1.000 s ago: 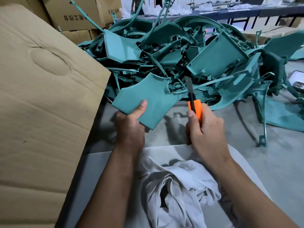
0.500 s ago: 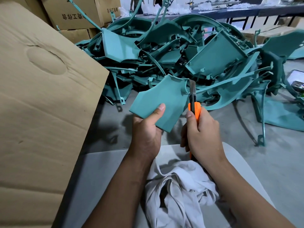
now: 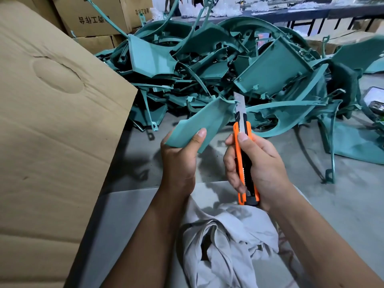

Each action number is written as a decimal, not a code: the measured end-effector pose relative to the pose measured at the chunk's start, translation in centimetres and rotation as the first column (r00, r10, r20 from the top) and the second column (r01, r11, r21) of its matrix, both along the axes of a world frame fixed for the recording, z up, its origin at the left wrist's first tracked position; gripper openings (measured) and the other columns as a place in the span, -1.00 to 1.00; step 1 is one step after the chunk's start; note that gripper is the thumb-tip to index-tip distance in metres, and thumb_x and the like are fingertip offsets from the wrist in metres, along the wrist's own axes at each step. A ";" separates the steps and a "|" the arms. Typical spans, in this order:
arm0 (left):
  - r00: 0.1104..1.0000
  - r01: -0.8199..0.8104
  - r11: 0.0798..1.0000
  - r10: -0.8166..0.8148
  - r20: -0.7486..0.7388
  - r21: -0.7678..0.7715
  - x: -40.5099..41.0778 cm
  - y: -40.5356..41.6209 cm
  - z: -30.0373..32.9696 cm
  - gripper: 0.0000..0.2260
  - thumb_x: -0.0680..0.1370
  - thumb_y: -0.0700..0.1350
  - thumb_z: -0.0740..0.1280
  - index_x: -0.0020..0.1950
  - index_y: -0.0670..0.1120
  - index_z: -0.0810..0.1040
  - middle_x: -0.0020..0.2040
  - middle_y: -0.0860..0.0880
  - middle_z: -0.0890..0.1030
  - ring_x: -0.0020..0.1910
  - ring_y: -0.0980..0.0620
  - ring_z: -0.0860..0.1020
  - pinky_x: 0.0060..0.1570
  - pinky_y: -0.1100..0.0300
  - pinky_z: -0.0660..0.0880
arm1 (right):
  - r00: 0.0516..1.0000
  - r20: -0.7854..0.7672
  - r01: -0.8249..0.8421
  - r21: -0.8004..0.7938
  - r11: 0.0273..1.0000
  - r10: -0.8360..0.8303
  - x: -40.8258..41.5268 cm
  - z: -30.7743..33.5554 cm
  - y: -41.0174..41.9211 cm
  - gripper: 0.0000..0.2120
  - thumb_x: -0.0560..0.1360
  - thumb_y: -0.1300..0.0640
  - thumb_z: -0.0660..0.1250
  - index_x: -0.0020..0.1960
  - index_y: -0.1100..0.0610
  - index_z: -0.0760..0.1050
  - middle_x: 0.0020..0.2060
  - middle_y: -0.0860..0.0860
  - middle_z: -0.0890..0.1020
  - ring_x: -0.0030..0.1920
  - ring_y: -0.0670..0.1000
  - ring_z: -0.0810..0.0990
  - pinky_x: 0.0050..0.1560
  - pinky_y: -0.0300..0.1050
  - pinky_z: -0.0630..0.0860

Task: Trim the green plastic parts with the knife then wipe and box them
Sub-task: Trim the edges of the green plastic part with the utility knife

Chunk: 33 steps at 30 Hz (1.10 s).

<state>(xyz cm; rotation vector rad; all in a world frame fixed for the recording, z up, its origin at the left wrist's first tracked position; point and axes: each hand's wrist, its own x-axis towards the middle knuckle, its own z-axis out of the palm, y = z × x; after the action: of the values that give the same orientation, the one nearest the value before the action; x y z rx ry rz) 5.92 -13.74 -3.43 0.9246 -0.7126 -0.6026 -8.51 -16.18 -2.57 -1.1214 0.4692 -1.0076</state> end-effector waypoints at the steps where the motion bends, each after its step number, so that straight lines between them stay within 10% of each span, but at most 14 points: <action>1: 0.998 -0.018 1.000 0.019 0.059 -0.019 0.2 -0.1 -0.2 -0.88 0.48 -0.24 0.47 -0.01 -0.08 0.68 -0.08 -0.09 0.70 -0.06 -0.04 0.65 0.01 -0.03 0.61 | 1.000 0.018 -0.024 0.009 1.000 0.023 -0.1 0.2 0.1 -0.74 0.72 0.05 0.16 0.04 0.25 0.46 -0.42 0.17 0.47 -0.64 0.05 0.40 -0.63 -0.27 0.32; 7: 0.917 -0.179 0.979 0.203 0.344 -0.099 2.3 -0.4 -0.6 -0.71 0.55 -0.25 0.43 -0.02 0.18 0.70 -0.14 0.17 0.70 -0.12 0.17 0.65 -0.07 0.28 0.54 | 0.955 0.226 -0.196 0.007 0.981 0.190 -1.0 1.1 0.1 -0.73 0.70 0.04 0.10 0.06 0.22 0.43 -0.43 0.10 0.43 -0.66 -0.04 0.37 -0.69 -0.31 0.25; 10: 0.945 -0.285 0.958 0.287 0.158 -0.034 2.5 -0.3 -0.5 -0.66 0.50 -0.18 0.50 -0.06 0.33 0.69 -0.15 0.24 0.71 -0.12 0.23 0.69 -0.12 0.33 0.58 | 0.976 0.193 -0.112 0.052 0.992 0.100 -0.9 1.0 -0.2 -0.72 0.73 0.05 0.08 0.05 0.22 0.44 -0.43 0.09 0.44 -0.65 -0.03 0.37 -0.68 -0.31 0.28; 13: 0.958 -0.265 0.962 0.271 0.090 -0.071 2.9 -0.6 -0.8 -0.82 0.45 -0.15 0.53 -0.05 0.13 0.73 -0.12 0.14 0.73 -0.08 0.14 0.70 -0.09 0.27 0.59 | 0.999 0.044 -0.025 0.126 0.992 0.019 -0.2 0.5 -0.3 -0.74 0.73 0.06 0.12 0.06 0.23 0.46 -0.41 0.15 0.45 -0.65 0.03 0.37 -0.66 -0.27 0.28; 19: 0.820 -0.057 0.988 0.130 0.557 -0.147 2.0 -0.6 -0.7 -0.80 0.59 -0.35 0.37 0.13 -0.13 0.69 -0.01 0.03 0.71 0.02 -0.01 0.67 0.03 0.13 0.53 | 0.996 0.051 -0.084 0.190 0.978 0.076 0.0 0.5 -0.1 -0.71 0.72 0.02 0.14 0.04 0.23 0.47 -0.41 0.12 0.47 -0.61 0.01 0.38 -0.68 -0.27 0.28; 33: 0.682 -0.154 0.954 0.291 0.671 -0.257 2.7 -0.5 -0.6 -0.73 0.51 -0.54 0.36 0.13 -0.31 0.68 0.08 -0.18 0.70 0.15 -0.11 0.66 0.16 -0.07 0.58 | 0.961 -0.244 0.074 -0.229 0.971 -0.130 0.0 -1.0 -0.6 -0.73 0.75 0.05 0.13 0.03 0.25 0.40 -0.42 0.16 0.57 -0.59 0.13 0.47 -0.60 -0.18 0.37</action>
<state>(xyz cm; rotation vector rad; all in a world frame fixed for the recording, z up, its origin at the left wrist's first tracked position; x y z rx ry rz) 8.65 -14.20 -4.08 1.0537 -1.2973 0.0760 -8.55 -16.83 -3.59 -1.4477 0.6427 -1.0253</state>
